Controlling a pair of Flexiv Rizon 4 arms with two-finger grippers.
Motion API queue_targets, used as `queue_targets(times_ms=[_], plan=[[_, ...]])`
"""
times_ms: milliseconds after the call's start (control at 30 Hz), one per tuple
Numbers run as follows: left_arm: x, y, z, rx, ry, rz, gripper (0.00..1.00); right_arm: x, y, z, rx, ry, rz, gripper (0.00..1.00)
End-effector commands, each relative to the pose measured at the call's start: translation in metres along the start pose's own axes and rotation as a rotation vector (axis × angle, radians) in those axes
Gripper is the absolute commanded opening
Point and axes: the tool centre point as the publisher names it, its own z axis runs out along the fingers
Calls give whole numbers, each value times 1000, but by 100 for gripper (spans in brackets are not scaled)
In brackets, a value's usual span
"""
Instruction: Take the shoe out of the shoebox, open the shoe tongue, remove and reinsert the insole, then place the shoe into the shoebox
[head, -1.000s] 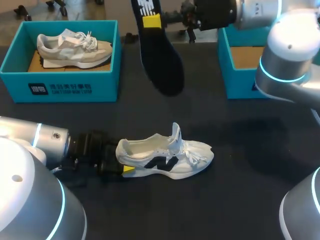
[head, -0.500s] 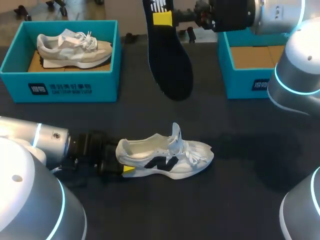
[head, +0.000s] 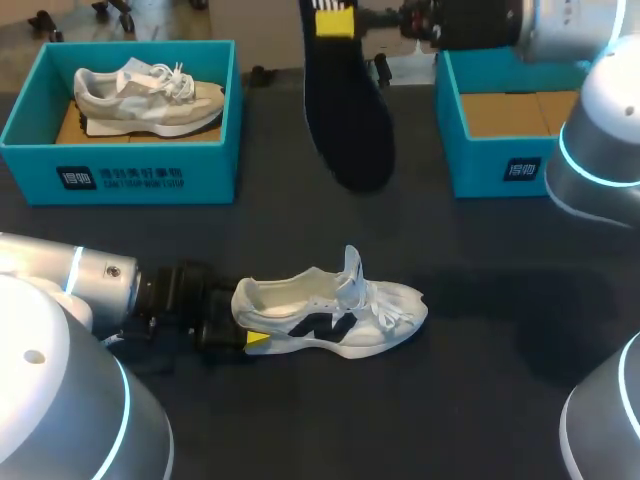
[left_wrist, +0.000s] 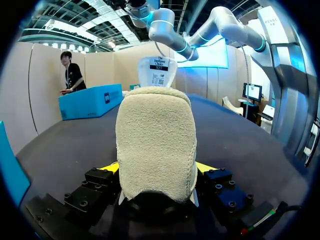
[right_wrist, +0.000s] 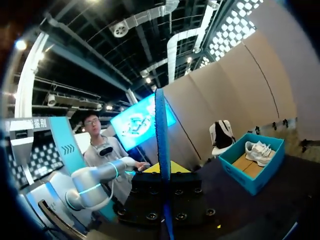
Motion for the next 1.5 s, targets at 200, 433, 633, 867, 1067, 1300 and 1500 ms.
queue_targets(times_ms=[200, 433, 633, 867, 1067, 1300, 1500], plan=[[0, 1, 1, -2, 1, 0, 0, 17, 13, -13, 38, -53, 95, 0], [0, 1, 1, -2, 1, 0, 0, 26, 19, -19, 85, -59, 147, 0], [0, 1, 1, -2, 1, 0, 0, 39, 12, -21, 98, -56, 176, 0], [0, 1, 1, -2, 1, 0, 0, 58, -4, -20, 73, -39, 229, 0], [0, 1, 1, -2, 1, 0, 0, 75, -16, -15, 67, -22, 272, 0], [0, 1, 1, -2, 1, 0, 0, 93, -32, -7, 48, 8, 304, 0], [0, 1, 1, -2, 1, 0, 0, 104, -41, -6, 20, 9, 308, 0]])
